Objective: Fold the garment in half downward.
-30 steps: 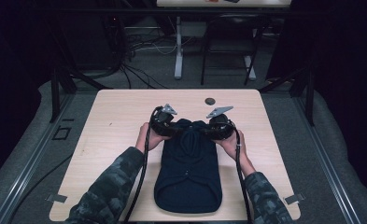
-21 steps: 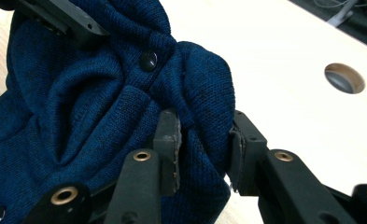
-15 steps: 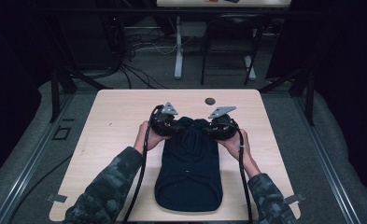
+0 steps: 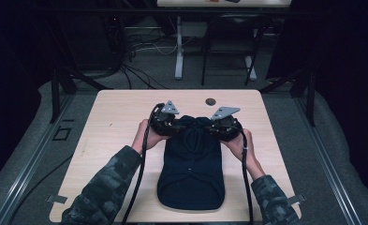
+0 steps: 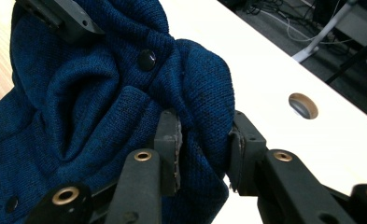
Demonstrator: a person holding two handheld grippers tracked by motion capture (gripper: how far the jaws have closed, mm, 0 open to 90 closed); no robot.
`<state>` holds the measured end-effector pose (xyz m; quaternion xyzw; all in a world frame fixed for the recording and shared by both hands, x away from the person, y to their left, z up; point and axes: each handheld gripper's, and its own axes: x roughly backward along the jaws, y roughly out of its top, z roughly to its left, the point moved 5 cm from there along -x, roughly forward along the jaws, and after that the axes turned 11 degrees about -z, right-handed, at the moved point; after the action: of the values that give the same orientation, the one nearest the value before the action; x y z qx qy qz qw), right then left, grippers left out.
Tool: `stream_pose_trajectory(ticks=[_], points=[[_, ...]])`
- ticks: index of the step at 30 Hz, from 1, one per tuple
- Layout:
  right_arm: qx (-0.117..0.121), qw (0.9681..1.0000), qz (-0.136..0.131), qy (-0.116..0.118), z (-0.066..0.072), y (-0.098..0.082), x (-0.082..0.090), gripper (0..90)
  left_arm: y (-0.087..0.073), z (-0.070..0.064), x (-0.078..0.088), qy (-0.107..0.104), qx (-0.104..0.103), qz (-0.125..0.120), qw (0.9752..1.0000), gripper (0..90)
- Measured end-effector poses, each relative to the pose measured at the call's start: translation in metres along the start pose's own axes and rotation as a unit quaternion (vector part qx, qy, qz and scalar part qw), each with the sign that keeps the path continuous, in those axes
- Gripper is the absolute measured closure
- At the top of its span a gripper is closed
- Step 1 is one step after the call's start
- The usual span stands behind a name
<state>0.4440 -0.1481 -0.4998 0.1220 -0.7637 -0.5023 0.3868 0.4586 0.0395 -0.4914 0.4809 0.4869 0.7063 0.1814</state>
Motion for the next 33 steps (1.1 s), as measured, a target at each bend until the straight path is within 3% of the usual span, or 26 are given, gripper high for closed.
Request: stream_pose_trajectory(ticks=[3,10,19,22,24,33], points=[[0.011,0.9998,-0.013,-0.011,0.000,0.004,0.004,68.4,0.003,0.000,0.003,-0.003,0.000,0.001,1.0000,64.5],[0.034,0.9986,-0.032,-0.025,0.004,0.011,0.013,69.5,0.004,-0.004,0.004,-0.017,-0.014,0.032,0.9992,62.7],[0.035,0.9972,-0.060,-0.027,0.004,0.016,0.023,69.3,0.014,-0.003,0.014,0.009,-0.032,-0.012,0.9994,66.9],[0.039,0.9959,-0.074,-0.036,0.004,0.019,0.025,69.1,0.021,-0.003,0.017,0.026,-0.049,-0.022,0.9982,67.1],[0.037,0.9951,-0.083,-0.037,0.003,0.021,0.026,68.7,0.024,-0.005,0.020,0.042,-0.071,-0.023,0.9964,67.1],[0.006,0.9984,-0.055,0.009,0.009,0.014,0.027,66.6,0.014,-0.013,0.023,0.046,-0.090,-0.023,0.9946,67.1]])
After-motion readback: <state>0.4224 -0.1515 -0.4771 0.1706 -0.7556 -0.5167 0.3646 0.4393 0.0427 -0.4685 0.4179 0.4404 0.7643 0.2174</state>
